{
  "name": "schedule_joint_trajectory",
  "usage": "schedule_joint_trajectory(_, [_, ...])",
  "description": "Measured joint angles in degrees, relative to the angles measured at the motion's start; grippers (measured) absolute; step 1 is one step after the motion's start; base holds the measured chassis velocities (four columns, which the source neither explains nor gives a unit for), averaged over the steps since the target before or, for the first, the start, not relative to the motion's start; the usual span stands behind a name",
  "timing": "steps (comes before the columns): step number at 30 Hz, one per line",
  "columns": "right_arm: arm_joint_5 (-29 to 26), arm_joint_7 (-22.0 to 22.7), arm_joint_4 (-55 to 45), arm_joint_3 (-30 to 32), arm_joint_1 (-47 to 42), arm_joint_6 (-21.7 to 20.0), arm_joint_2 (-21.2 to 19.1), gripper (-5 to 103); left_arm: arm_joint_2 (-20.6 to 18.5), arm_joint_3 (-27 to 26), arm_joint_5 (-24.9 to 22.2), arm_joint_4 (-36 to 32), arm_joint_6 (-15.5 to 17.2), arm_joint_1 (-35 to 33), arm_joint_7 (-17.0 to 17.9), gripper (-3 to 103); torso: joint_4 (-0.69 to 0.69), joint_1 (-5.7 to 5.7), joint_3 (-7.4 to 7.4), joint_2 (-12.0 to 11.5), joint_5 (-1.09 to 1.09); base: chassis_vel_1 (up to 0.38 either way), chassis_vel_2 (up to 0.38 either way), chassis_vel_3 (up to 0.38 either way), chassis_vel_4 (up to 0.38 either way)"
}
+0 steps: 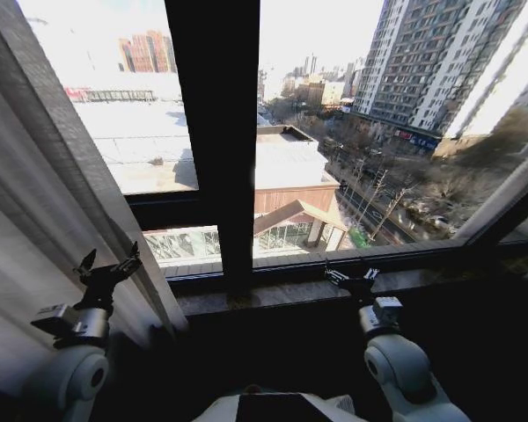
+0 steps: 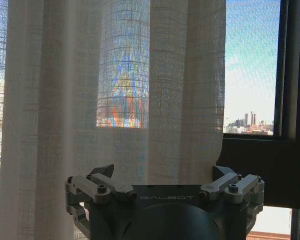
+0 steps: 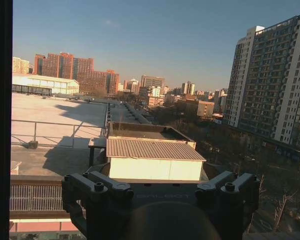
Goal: Open the curtains by pulling them apart, changing their state from closed to fully open.
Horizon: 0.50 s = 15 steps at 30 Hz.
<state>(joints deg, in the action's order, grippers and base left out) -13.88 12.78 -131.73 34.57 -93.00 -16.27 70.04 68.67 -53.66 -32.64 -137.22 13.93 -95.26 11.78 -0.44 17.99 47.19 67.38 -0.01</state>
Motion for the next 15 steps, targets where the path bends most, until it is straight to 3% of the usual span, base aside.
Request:
schedule_joint_trajectory(7, [0.05,0.13,-0.13,0.60,-0.24,0.42,0.70,100,-1.78,-3.61,-3.01,0.43,0.36,-0.89,-4.88,102,0.00,-0.01,0.00,0.00,0.02,0.000,0.000,0.000,0.000])
schedule_joint_trajectory(9, [0.47,0.14,-0.11,0.61,-0.37,1.01,1.18,100,-2.16,-5.23,-4.66,0.43,0.37,-1.88,-6.36,93,0.00,-0.01,0.00,0.01,0.02,0.000,0.000,0.000,0.000])
schedule_joint_trajectory(12, [0.74,0.15,-0.09,0.61,-0.48,1.22,1.54,100,-2.57,-6.76,-6.05,0.48,0.36,-2.79,-7.97,89,0.00,0.00,0.00,0.00,0.01,0.000,0.000,0.000,0.000])
schedule_joint_trajectory(15, [0.89,0.16,-0.11,0.53,-0.51,1.25,1.83,100,-3.28,-8.50,-7.30,1.06,0.20,-3.38,-10.45,72,0.00,0.00,0.00,0.00,0.01,0.000,0.000,0.000,0.000])
